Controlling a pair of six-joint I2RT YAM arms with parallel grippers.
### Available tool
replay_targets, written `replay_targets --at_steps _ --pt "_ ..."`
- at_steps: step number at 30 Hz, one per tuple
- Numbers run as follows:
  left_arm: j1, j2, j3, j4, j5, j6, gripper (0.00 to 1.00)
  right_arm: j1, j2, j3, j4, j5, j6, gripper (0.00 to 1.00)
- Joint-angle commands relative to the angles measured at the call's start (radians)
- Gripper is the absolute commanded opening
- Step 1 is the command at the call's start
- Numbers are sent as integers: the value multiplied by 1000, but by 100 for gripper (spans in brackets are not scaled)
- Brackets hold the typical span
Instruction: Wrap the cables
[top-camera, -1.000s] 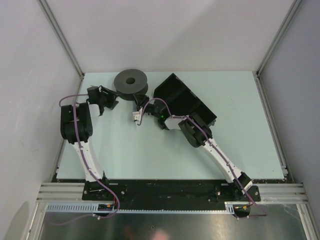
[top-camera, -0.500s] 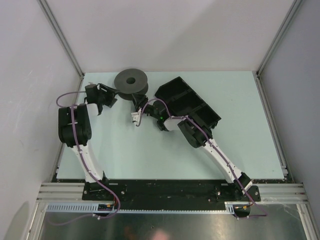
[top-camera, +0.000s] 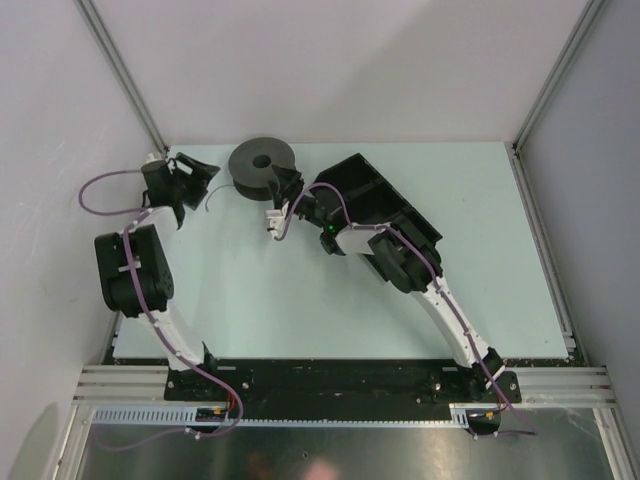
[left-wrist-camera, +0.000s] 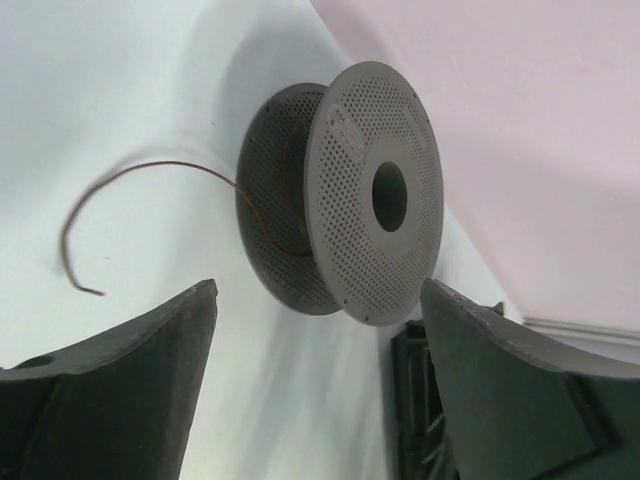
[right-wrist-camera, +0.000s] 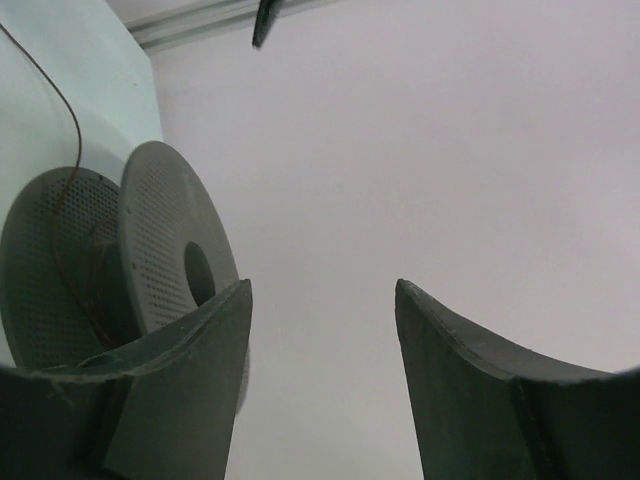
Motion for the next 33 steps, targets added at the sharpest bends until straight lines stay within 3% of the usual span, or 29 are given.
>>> replay_targets --at_steps 1,4,12,17,22,26,28,33 --pt "17 -103 39 -110 7 180 91 -9 -155 -84 97 57 39 66" --pt "18 -138 106 -227 41 285 98 -17 -237 -141 71 106 74 75" --pt "-31 -258 250 -446 128 519 99 -52 -522 -252 -179 306 216 97" --pt "-167 -314 385 -588 85 708 100 -97 -744 -271 -482 442 370 99" --pt "-395 -322 577 -779 -61 911 100 -174 -960 -300 -796 455 577 99" --pt "-560 -343 636 -866 -180 1058 99 -275 -1101 -306 -1040 425 786 99" --pt "-601 -365 633 -902 -179 1075 99 -342 -1161 -315 -1157 393 893 99" --pt "-615 -441 561 -959 -168 956 100 -539 -1310 -417 -1359 262 1072 99"
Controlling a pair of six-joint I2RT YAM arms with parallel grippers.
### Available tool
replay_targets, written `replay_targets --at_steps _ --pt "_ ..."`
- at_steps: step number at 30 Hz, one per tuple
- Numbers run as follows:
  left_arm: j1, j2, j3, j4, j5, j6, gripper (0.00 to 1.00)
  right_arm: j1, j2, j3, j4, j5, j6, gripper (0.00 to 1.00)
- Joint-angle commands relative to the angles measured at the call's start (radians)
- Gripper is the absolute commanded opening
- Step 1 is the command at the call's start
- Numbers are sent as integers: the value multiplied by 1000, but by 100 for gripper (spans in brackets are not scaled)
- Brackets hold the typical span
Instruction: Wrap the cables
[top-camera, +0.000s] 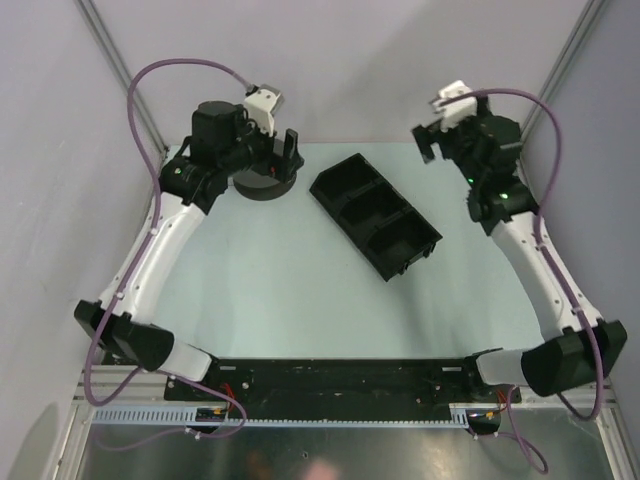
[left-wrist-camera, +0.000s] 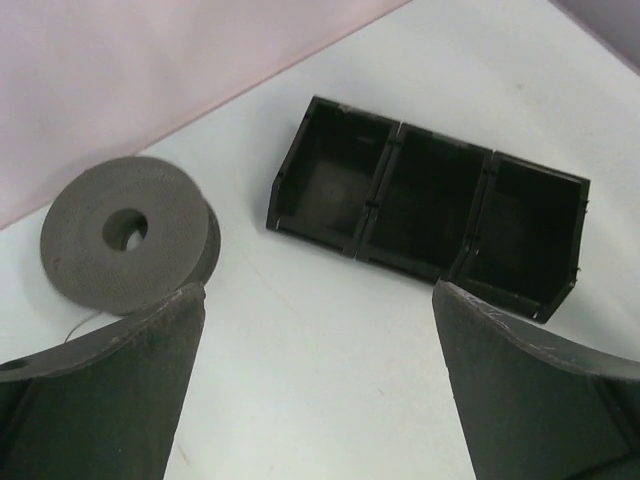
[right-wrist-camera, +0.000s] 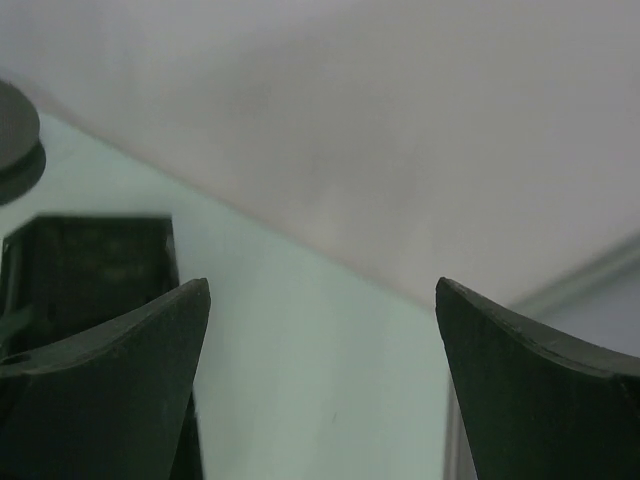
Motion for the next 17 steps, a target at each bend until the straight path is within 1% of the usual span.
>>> replay_targets --at_steps 1,4,9,13,17 --pt "12 -99 -59 -92 -66 -35 100 -160 -118 -103 -289 -130 251 99" --pt "15 -140 -159 -107 -112 -68 100 -245 -193 -210 -337 -197 291 99" --pt "49 -180 -333 -108 -154 -122 100 -274 -312 -394 -337 -232 305 99" --pt "90 -208 -394 -106 -133 -127 99 -273 -374 -485 -315 -235 334 99" --pt "114 -251 -403 -105 -137 -140 99 -265 -424 -497 -301 -239 349 100"
